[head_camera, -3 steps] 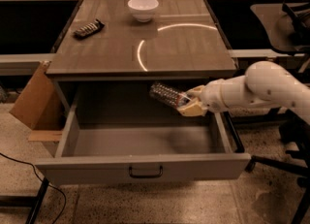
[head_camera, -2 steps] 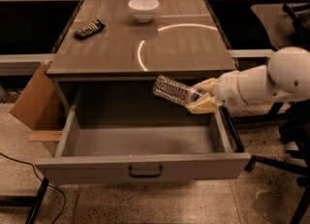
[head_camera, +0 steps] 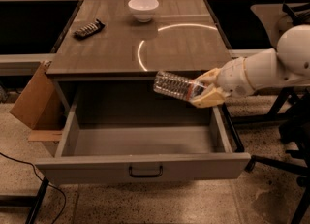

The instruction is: Pick water bottle from top drawer and place on counter

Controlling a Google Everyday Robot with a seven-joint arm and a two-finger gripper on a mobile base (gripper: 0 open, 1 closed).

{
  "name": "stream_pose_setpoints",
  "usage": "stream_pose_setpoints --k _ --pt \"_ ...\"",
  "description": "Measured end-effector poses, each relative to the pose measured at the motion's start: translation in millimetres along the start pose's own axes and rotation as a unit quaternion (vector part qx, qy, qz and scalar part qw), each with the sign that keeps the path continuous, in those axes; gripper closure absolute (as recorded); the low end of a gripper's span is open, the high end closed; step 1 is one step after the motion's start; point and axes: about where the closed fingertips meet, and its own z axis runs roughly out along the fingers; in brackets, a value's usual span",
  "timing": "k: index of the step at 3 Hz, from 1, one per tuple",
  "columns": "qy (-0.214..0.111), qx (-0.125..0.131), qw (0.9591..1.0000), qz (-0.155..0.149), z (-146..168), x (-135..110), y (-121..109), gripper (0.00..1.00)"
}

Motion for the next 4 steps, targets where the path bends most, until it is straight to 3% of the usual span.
stream_pose_setpoints --k 1,2,3,4 --pt "0.002 0.010 0.9995 -0.030 -27.3 -24.0 -28.6 1.00" --pt "-0.009 0.049 0.9982 -0.035 -29.0 -53.5 -83.9 1.00" --pt "-0.023 0.086 0.9959 -0.016 -18.5 -70.8 -119.2 1.00" --pt "-0.036 0.096 0.9946 0.014 1.6 -79.5 -151.6 0.82"
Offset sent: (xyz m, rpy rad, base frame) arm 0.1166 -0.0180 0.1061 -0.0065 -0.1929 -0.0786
